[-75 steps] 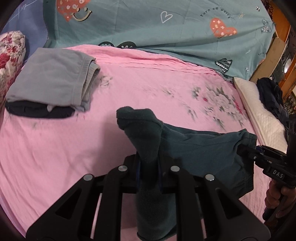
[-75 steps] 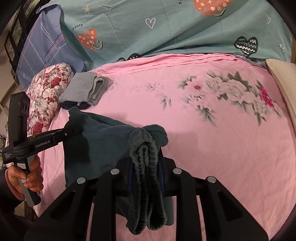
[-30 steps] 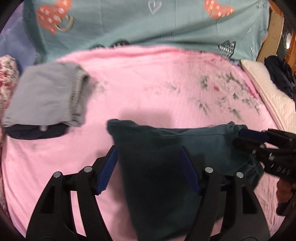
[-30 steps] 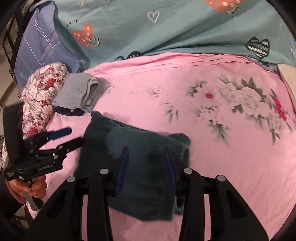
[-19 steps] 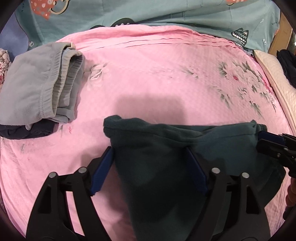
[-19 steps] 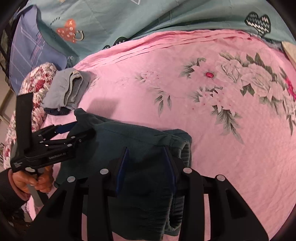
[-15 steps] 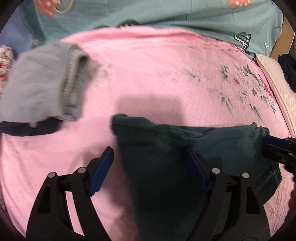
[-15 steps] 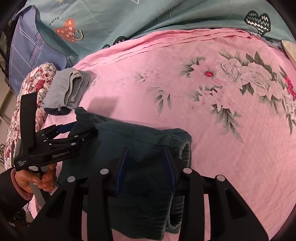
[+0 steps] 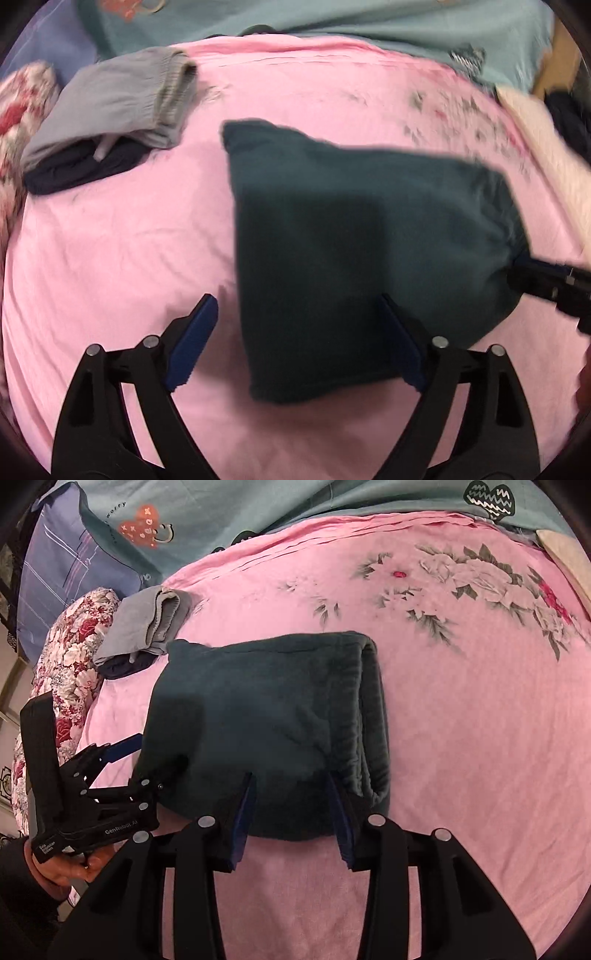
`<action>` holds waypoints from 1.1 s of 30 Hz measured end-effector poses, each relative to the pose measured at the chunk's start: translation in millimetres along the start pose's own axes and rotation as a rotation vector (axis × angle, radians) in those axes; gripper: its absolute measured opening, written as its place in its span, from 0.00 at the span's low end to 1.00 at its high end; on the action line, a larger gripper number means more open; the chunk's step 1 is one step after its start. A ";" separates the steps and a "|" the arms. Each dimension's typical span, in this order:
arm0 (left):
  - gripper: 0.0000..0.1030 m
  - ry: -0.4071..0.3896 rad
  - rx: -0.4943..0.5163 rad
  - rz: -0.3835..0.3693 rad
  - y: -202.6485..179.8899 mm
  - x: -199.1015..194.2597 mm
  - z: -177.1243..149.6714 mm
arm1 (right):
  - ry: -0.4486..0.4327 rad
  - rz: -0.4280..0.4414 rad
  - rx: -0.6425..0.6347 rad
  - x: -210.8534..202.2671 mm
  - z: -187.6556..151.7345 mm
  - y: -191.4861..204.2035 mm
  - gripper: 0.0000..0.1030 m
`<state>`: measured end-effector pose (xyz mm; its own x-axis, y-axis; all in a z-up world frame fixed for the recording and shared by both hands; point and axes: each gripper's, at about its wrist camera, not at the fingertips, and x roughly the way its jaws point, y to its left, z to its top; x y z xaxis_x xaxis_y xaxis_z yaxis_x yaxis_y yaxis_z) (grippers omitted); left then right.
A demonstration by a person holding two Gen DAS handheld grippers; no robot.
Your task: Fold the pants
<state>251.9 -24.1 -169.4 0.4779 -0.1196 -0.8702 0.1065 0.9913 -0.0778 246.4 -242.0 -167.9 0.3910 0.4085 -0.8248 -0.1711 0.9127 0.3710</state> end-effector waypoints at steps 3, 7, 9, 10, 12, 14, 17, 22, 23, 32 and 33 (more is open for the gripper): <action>0.87 -0.068 0.009 0.044 0.1 -40.1 -3.2 | -0.037 0.000 0.025 -25.6 4.6 6.6 0.46; 0.92 -0.079 0.023 0.119 -8.4 -86.6 -22.3 | -0.092 -0.089 -0.001 -62.5 -10.5 16.0 0.62; 0.96 -0.087 0.006 0.146 -10.6 -107.4 -35.3 | -0.091 -0.109 -0.002 -73.6 -18.8 17.6 0.82; 0.96 -0.086 -0.006 0.158 -13.7 -118.2 -42.9 | -0.085 -0.117 -0.009 -78.5 -23.3 19.3 0.99; 0.96 -0.077 -0.018 0.179 -19.9 -132.4 -54.5 | -0.084 -0.125 -0.034 -86.7 -33.7 27.6 0.99; 0.96 -0.078 -0.032 0.204 -25.4 -147.9 -68.5 | -0.079 -0.130 -0.062 -92.5 -42.6 33.2 0.99; 0.96 -0.077 -0.026 0.209 -27.8 -168.7 -82.6 | -0.045 -0.143 -0.105 -98.6 -57.4 40.7 0.99; 0.96 -0.104 -0.001 0.180 -30.5 -198.2 -89.9 | -0.043 -0.175 -0.118 -120.5 -77.3 57.1 0.99; 0.96 -0.115 0.012 0.171 -31.6 -202.3 -88.7 | -0.049 -0.181 -0.111 -125.9 -80.0 59.5 0.99; 0.97 -0.164 0.087 0.085 -38.5 -223.5 -92.1 | -0.165 -0.274 -0.078 -175.3 -106.1 85.7 0.99; 0.97 -0.163 0.087 0.080 -38.1 -223.8 -93.7 | -0.171 -0.279 -0.078 -178.3 -108.9 87.9 0.99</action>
<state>59.2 -29.9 -17.3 0.6217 -0.0549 -0.7813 0.1340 0.9903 0.0371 63.1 -234.3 -34.8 0.5773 0.1428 -0.8039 -0.1029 0.9895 0.1019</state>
